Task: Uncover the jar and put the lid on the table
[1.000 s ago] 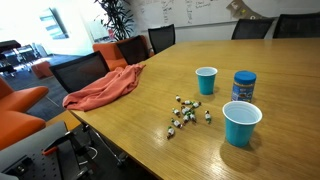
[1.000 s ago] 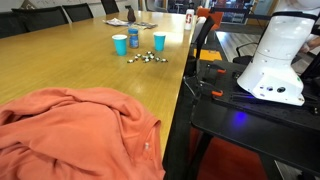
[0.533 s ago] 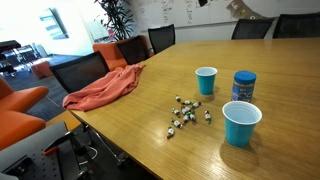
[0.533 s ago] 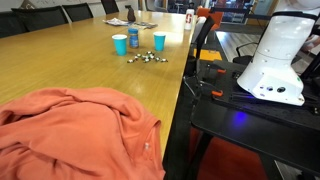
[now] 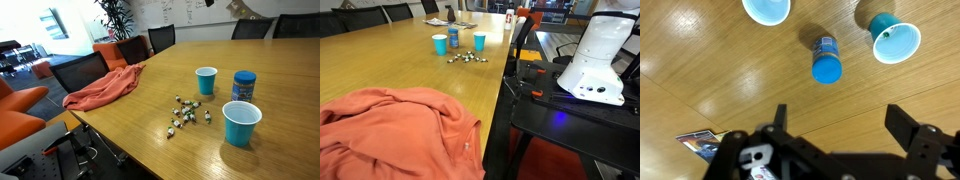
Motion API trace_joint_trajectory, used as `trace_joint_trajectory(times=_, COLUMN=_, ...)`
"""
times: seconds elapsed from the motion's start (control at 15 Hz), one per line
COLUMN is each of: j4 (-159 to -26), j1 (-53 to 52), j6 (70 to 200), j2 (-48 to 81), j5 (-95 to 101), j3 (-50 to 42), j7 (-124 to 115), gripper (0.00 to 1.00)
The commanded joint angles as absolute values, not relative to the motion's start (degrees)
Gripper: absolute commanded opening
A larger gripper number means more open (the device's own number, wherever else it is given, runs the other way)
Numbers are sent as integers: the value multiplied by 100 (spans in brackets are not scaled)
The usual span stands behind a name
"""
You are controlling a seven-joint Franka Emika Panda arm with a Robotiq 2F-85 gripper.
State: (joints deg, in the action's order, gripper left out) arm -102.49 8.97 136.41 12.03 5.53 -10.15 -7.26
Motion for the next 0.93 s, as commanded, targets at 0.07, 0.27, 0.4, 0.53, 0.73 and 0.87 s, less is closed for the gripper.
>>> trace_joint_trajectory(times=0.07, j4=-9846, j1=1058, j6=14023, j2=1904, j5=31, j3=-948, j7=-519, gripper=100)
trace_joint_trajectory(times=0.27, j4=-9575, j1=1137, j6=14767, j2=2571, j5=-390, j3=-855, j7=-504, gripper=100)
trace_joint_trajectory(times=0.4, j4=-9289, j1=1163, j6=14863, j2=3029, j5=-496, j3=-822, j7=-560, gripper=100)
trace_joint_trajectory(times=0.53, j4=-9011, j1=1165, j6=14810, j2=3429, j5=-504, j3=-838, j7=-643, gripper=100)
trace_joint_trajectory(times=0.73, j4=-8538, j1=1166, j6=14730, j2=3964, j5=-456, j3=-889, j7=-744, gripper=100)
trace_joint_trajectory(times=0.87, j4=-8240, j1=1181, j6=14719, j2=4269, j5=-434, j3=-923, j7=-813, gripper=100)
